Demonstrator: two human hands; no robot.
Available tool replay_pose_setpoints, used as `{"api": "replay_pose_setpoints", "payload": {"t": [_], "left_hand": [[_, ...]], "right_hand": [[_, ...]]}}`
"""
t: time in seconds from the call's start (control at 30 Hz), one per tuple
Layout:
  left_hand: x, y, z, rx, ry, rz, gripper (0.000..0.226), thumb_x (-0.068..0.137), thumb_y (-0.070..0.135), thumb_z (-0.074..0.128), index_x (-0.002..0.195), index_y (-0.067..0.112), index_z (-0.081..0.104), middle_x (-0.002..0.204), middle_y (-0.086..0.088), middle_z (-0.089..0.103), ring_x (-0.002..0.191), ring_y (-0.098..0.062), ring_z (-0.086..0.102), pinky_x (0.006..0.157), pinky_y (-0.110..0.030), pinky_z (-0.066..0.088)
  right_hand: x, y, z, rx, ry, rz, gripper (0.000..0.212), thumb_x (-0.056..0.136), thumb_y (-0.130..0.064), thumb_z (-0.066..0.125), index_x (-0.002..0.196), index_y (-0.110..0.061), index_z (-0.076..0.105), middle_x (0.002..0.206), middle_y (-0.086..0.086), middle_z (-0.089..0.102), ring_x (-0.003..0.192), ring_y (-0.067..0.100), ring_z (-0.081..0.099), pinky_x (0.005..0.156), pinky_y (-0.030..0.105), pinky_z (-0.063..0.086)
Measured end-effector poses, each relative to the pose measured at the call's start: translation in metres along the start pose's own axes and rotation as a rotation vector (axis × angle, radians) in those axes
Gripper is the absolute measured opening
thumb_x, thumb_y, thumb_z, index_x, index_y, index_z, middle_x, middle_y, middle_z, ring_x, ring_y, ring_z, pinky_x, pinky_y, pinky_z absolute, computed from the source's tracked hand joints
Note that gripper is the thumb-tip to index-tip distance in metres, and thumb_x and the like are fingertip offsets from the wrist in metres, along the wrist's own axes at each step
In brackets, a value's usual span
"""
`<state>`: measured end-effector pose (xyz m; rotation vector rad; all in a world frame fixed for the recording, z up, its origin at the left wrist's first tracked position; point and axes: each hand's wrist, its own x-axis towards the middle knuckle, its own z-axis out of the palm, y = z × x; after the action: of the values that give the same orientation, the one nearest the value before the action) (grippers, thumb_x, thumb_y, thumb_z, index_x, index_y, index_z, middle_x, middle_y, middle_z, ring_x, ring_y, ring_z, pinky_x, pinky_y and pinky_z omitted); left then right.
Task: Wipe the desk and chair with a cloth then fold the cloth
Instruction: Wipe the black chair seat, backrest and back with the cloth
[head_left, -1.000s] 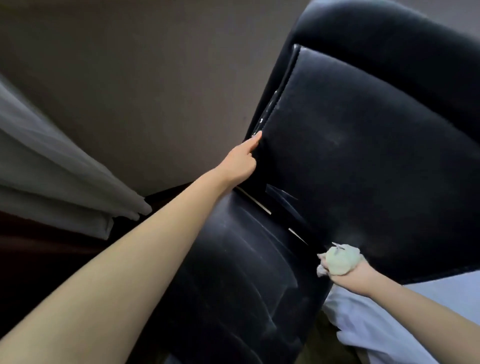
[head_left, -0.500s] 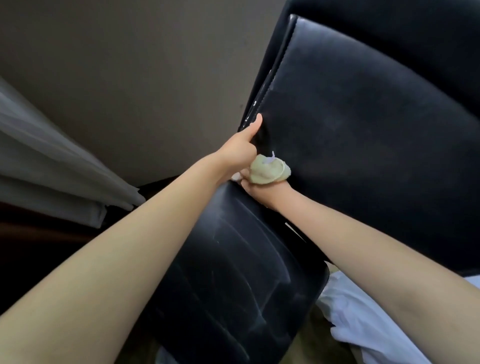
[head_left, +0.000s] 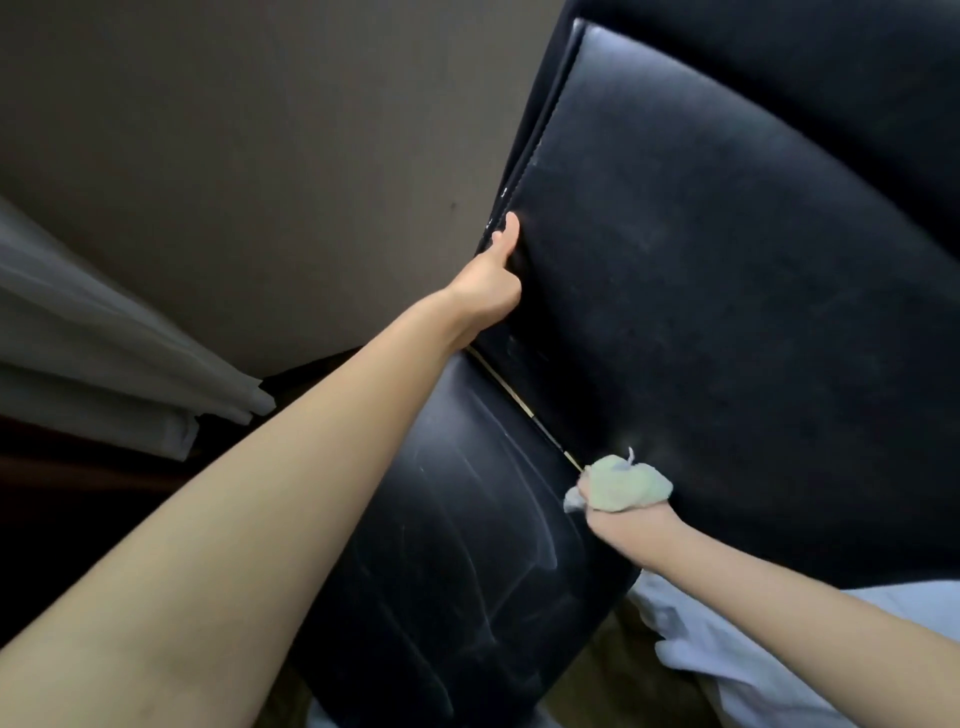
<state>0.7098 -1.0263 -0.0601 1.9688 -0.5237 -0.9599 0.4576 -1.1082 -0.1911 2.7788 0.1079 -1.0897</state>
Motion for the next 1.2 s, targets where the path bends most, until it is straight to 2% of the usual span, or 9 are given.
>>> {"api": "replay_pose_setpoints", "payload": {"t": [0.13, 0.27, 0.53, 0.67, 0.77, 0.87, 0.97, 1.1, 1.2], "left_hand": [[0.000, 0.002, 0.012, 0.005, -0.003, -0.005, 0.088, 0.077, -0.009, 0.022, 0.151, 0.036, 0.009, 0.158, 0.004, 0.014, 0.137, -0.023, 0.033, 0.099, -0.026, 0.038], [0.005, 0.004, 0.018, -0.018, 0.028, 0.014, 0.084, 0.078, -0.012, 0.022, 0.151, 0.031, 0.019, 0.155, 0.005, 0.023, 0.141, -0.014, 0.024, 0.098, -0.013, 0.026], [-0.004, -0.012, 0.040, 0.020, -0.051, 0.029, 0.085, 0.075, -0.012, 0.022, 0.150, 0.027, 0.024, 0.153, 0.004, 0.029, 0.133, -0.008, 0.037, 0.081, 0.002, 0.032], [-0.021, -0.005, 0.052, -0.022, -0.132, 0.043, 0.087, 0.076, -0.013, 0.022, 0.149, 0.034, 0.022, 0.154, 0.007, 0.027, 0.070, 0.012, 0.041, 0.056, 0.000, 0.034], [-0.025, -0.002, 0.061, -0.038, -0.147, 0.027, 0.088, 0.077, -0.014, 0.022, 0.149, 0.037, 0.020, 0.154, 0.007, 0.027, 0.061, 0.006, 0.033, 0.051, -0.001, 0.033], [-0.021, -0.003, 0.063, -0.038, -0.125, 0.026, 0.088, 0.077, -0.015, 0.022, 0.147, 0.039, 0.024, 0.153, 0.007, 0.029, 0.063, 0.004, 0.036, 0.050, -0.001, 0.035], [-0.017, -0.004, 0.062, -0.124, -0.063, 0.041, 0.078, 0.080, -0.016, 0.024, 0.144, 0.028, 0.038, 0.147, 0.005, 0.040, 0.108, -0.007, 0.055, 0.090, -0.012, 0.039], [-0.012, -0.002, 0.059, -0.128, 0.013, 0.056, 0.064, 0.085, -0.012, 0.031, 0.136, 0.019, 0.051, 0.136, 0.001, 0.052, 0.131, -0.013, 0.042, 0.105, -0.019, 0.032], [-0.013, 0.002, 0.057, -0.067, 0.022, 0.063, 0.079, 0.073, -0.017, 0.021, 0.136, 0.021, 0.051, 0.144, 0.005, 0.045, 0.135, -0.013, 0.036, 0.104, -0.020, 0.030]], "right_hand": [[0.058, 0.022, -0.094, 0.276, 0.475, 0.120, 0.029, 0.095, -0.026, 0.045, 0.123, -0.022, 0.052, 0.114, -0.009, 0.048, 0.107, 0.011, 0.047, 0.084, 0.010, 0.035], [0.094, 0.028, -0.158, 0.238, 0.627, 0.196, 0.029, 0.095, -0.019, 0.042, 0.122, -0.018, 0.052, 0.126, 0.002, 0.052, 0.119, 0.022, 0.045, 0.098, 0.024, 0.030], [0.024, -0.014, -0.035, -0.066, -0.029, 0.117, 0.046, 0.091, -0.011, 0.049, 0.135, 0.002, 0.040, 0.141, 0.023, 0.029, 0.122, 0.042, 0.038, 0.082, 0.045, 0.051], [-0.014, -0.044, 0.009, -0.171, -0.156, 0.156, 0.055, 0.090, -0.016, 0.052, 0.133, 0.013, 0.037, 0.137, 0.037, 0.023, 0.094, 0.044, 0.045, 0.064, 0.035, 0.047], [-0.006, -0.032, -0.015, -0.166, -0.097, 0.161, 0.046, 0.092, -0.006, 0.047, 0.136, 0.006, 0.040, 0.141, 0.037, 0.025, 0.121, 0.046, 0.040, 0.084, 0.044, 0.046], [0.029, -0.007, -0.070, -0.051, 0.121, 0.219, 0.046, 0.093, -0.002, 0.040, 0.138, 0.006, 0.034, 0.141, 0.031, 0.031, 0.127, 0.041, 0.039, 0.088, 0.042, 0.048], [0.066, 0.019, -0.111, 0.076, 0.422, 0.248, 0.038, 0.095, -0.013, 0.041, 0.131, -0.002, 0.046, 0.131, 0.015, 0.049, 0.097, 0.001, 0.049, 0.073, 0.008, 0.042], [0.074, 0.024, -0.132, -0.162, 0.435, 0.284, 0.043, 0.086, -0.002, 0.032, 0.127, 0.001, 0.045, 0.127, 0.023, 0.040, 0.120, 0.038, 0.036, 0.086, 0.043, 0.049], [0.066, 0.019, -0.100, -0.210, 0.321, 0.287, 0.041, 0.089, -0.005, 0.042, 0.130, -0.003, 0.046, 0.130, 0.020, 0.035, 0.121, 0.039, 0.033, 0.084, 0.042, 0.049]]}}
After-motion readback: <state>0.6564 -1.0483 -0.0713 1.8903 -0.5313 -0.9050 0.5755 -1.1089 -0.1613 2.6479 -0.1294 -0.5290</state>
